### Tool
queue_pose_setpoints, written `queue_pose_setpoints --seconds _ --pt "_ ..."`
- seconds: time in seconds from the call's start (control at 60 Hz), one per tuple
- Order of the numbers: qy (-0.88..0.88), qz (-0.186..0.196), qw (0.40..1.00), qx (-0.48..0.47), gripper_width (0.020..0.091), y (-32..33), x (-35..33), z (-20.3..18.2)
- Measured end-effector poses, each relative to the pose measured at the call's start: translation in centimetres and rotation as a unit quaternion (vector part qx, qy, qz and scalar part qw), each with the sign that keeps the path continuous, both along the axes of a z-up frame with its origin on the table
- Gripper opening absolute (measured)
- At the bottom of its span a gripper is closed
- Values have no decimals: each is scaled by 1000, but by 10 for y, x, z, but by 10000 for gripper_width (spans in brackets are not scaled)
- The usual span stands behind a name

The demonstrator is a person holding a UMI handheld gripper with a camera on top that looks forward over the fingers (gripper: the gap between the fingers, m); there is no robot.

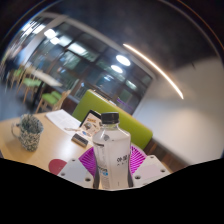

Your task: Pour water

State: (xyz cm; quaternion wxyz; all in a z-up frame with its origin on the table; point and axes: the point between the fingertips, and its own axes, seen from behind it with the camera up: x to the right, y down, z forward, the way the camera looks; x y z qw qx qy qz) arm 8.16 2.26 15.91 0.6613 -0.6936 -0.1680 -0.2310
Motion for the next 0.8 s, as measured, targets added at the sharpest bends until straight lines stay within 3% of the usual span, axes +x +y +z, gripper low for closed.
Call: queue_pose_setpoints --seconds 0.133,0.283,0.417,0.617,0.8 --pt "-294 21 956 1 379 22 -76 29" --pt "-546 60 836 -19 383 22 -123 11" --pt "-684 62 727 -3 381 13 -133 10" --pt "-713 63 698 -3 384 -2 -134 22" --pt "-692 65 719 5 383 -19 -125 32"
